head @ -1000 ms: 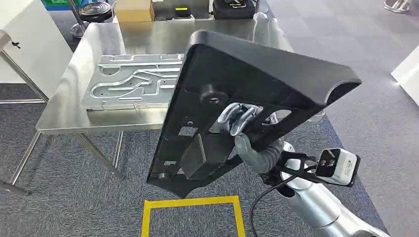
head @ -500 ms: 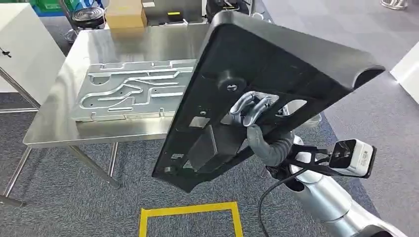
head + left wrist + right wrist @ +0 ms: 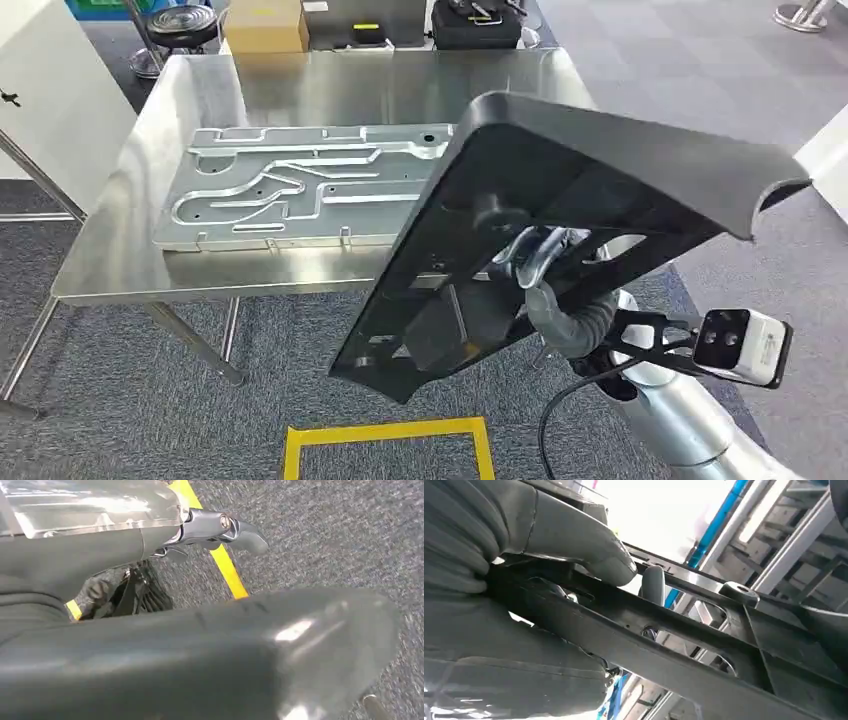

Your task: Take the parts from the cabinet and place them on the table.

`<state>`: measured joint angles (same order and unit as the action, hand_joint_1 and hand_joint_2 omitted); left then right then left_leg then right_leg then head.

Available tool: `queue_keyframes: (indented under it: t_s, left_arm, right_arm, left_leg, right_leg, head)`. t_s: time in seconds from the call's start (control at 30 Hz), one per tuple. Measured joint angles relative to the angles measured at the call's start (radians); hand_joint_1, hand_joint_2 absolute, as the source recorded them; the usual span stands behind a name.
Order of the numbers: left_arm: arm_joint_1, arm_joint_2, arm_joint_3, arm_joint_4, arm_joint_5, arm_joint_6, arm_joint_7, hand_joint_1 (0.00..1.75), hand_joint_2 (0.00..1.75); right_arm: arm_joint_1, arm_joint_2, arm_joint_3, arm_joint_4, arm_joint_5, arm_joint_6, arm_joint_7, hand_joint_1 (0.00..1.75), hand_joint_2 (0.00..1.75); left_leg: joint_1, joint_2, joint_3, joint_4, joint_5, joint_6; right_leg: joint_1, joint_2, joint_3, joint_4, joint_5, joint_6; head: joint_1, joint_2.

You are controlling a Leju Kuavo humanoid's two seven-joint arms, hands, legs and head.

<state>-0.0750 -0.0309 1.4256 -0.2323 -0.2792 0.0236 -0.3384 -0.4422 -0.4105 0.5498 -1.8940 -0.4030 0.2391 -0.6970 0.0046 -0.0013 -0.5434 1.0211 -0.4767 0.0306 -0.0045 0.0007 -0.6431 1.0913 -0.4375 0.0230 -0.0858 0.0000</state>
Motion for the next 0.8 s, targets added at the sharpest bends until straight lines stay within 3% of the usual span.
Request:
queue_keyframes:
  t_s: [0.03,0.07,0.13,0.17,0.23,0.27,0.33,0.37,0.4,0.47,0.5,0.53,0.57,0.6,0.63,0.7,0.73,0.8]
  left_arm:
    - [0.001,-0.002,0.0,0.0,0.0,-0.001,-0.002,0.0,0.0]
    - [0.0,-0.003,0.0,0.0,0.0,-0.001,-0.004,0.0,0.0]
    - [0.0,-0.003,0.0,0.0,0.0,-0.004,-0.006,0.0,0.0]
    - [0.001,-0.003,0.0,0.0,0.0,-0.004,-0.007,0.0,0.0]
    - [0.0,-0.003,0.0,0.0,0.0,-0.004,-0.007,0.0,0.0]
    - [0.0,-0.003,0.0,0.0,0.0,-0.004,-0.007,0.0,0.0]
    - [0.0,-0.002,0.0,0.0,-0.002,-0.007,-0.007,0.0,0.0]
    - [0.0,-0.002,0.0,0.0,-0.002,-0.007,-0.007,0.0,0.0]
    - [0.001,-0.002,0.0,0.0,-0.002,-0.008,-0.005,0.0,0.0]
    - [0.001,-0.002,0.0,0.0,-0.002,-0.009,-0.005,0.0,0.0]
    - [0.002,0.0,0.0,0.0,-0.002,-0.009,-0.004,0.0,0.0]
    - [0.004,0.0,0.0,0.0,-0.001,-0.008,-0.004,0.0,0.0]
    - [0.003,0.002,0.0,0.0,-0.001,-0.006,-0.004,0.0,0.0]
    - [0.0,0.002,-0.001,0.0,-0.004,-0.006,-0.003,0.0,0.0]
    - [0.002,0.003,0.0,0.0,-0.007,-0.006,-0.005,0.0,0.0]
    - [0.002,0.003,0.0,0.0,-0.006,-0.007,-0.004,0.0,0.0]
    - [0.001,0.003,-0.001,0.0,0.002,-0.014,-0.005,0.0,0.0]
    - [-0.006,0.004,-0.004,0.0,0.0,-0.028,-0.004,0.0,0.0]
  right_arm:
    - [0.017,0.002,-0.02,-0.006,0.02,0.018,0.0,1.75,1.75]
    - [0.036,0.011,-0.04,-0.012,0.04,0.038,0.0,1.75,1.75]
    - [0.066,0.025,-0.069,-0.024,0.059,0.06,0.0,1.75,1.75]
    - [0.074,0.032,-0.08,-0.027,0.063,0.068,0.0,1.75,1.75]
    - [0.084,0.045,-0.095,-0.034,0.063,0.071,0.0,1.75,1.75]
    - [0.083,0.048,-0.1,-0.034,0.06,0.073,0.0,1.75,1.75]
    - [0.079,0.05,-0.103,-0.032,0.042,0.059,0.0,1.75,1.75]
    - [0.075,0.049,-0.103,-0.032,0.031,0.045,0.0,1.75,1.75]
    - [0.073,0.049,-0.103,-0.032,0.022,0.032,0.0,1.75,1.75]
    - [0.07,0.048,-0.103,-0.032,0.018,0.025,0.0,1.75,1.75]
    - [0.07,0.048,-0.103,-0.034,0.023,0.026,0.0,1.75,1.75]
    - [0.071,0.048,-0.105,-0.037,0.032,0.031,0.0,1.75,1.75]
    - [0.072,0.05,-0.107,-0.043,0.051,0.038,0.0,1.75,1.75]
    - [0.08,0.057,-0.113,-0.055,0.074,0.045,0.0,1.75,1.75]
    - [0.094,0.071,-0.122,-0.07,0.104,0.053,0.001,1.75,1.75]
    - [0.11,0.111,-0.128,-0.105,0.169,0.039,0.0,1.75,1.75]
    - [0.114,0.129,-0.127,-0.125,0.2,0.016,0.0,1.75,1.75]
    - [0.117,0.15,-0.116,-0.165,0.236,-0.043,0.0,1.75,1.75]
  left_leg:
    - [0.001,-0.001,0.002,-0.002,-0.006,-0.003]
    - [-0.001,-0.003,0.007,-0.003,-0.01,-0.009]
    - [-0.004,-0.002,0.017,0.004,-0.009,-0.023]
    - [-0.005,-0.002,0.022,0.007,-0.007,-0.03]
    - [-0.002,-0.002,0.016,0.043,-0.03,-0.038]
    - [-0.001,-0.002,-0.012,0.095,-0.054,-0.042]
    - [0.003,-0.002,-0.105,0.24,-0.114,-0.049]
    - [0.004,-0.002,-0.144,0.29,-0.13,-0.053]
    - [0.006,-0.002,-0.161,0.297,-0.118,-0.053]
    - [0.008,-0.001,-0.136,0.19,-0.026,-0.053]
    - [0.009,-0.001,-0.104,0.1,0.039,-0.051]
    - [0.009,0.0,-0.085,0.029,0.082,-0.048]
    - [0.001,0.0,-0.086,0.024,0.048,-0.043]
    - [-0.002,0.001,-0.076,0.008,0.04,-0.034]
    - [-0.003,0.0,-0.078,0.005,0.053,-0.025]
    - [0.003,-0.001,-0.061,-0.001,0.048,-0.012]
    - [0.005,0.0,-0.051,-0.009,0.047,-0.008]
    - [0.005,0.0,-0.041,-0.011,0.039,0.003]
  right_leg:
    - [0.004,-0.002,0.024,-0.062,0.02,-0.012]
    - [0.012,-0.004,0.022,-0.065,-0.033,-0.013]
    - [0.012,0.0,0.029,-0.077,-0.002,-0.028]
    - [0.01,0.0,0.039,-0.078,-0.002,-0.031]
    - [0.001,-0.001,0.067,-0.086,-0.007,-0.041]
    - [0.001,-0.001,0.071,-0.086,-0.012,-0.047]
    - [0.002,0.0,0.077,-0.085,-0.022,-0.049]
    - [0.002,0.002,0.081,-0.085,-0.027,-0.049]
    - [0.001,0.004,0.087,-0.085,-0.032,-0.048]
    - [0.0,0.006,0.108,-0.085,-0.047,-0.044]
    - [0.0,0.006,0.122,-0.085,-0.057,-0.04]
    - [0.0,0.005,0.127,-0.085,-0.066,-0.036]
    - [0.001,0.004,0.132,-0.084,-0.069,-0.03]
    - [0.001,0.005,0.127,-0.083,-0.072,-0.024]
    - [0.002,0.004,0.131,-0.087,-0.077,-0.016]
    - [0.003,0.005,0.14,-0.076,-0.076,-0.007]
    - [-0.002,0.003,0.13,-0.047,-0.079,-0.004]
    - [-0.003,0.003,0.054,0.076,-0.112,0.001]
  head:
    - [0.0,0.0]
    - [0.0,0.0]
    - [0.0,0.0]
    - [0.0,0.0]
    - [0.0,0.0]
    - [0.0,0.0]
    - [0.0,0.0]
    - [0.0,0.0]
    - [0.0,0.0]
    - [0.0,0.0]
    - [0.0,0.0]
    - [0.0,0.0]
    - [0.0,0.0]
    - [0.0,0.0]
    - [0.0,0.0]
    - [0.0,0.0]
    - [0.0,0.0]
    - [0.0,0.0]
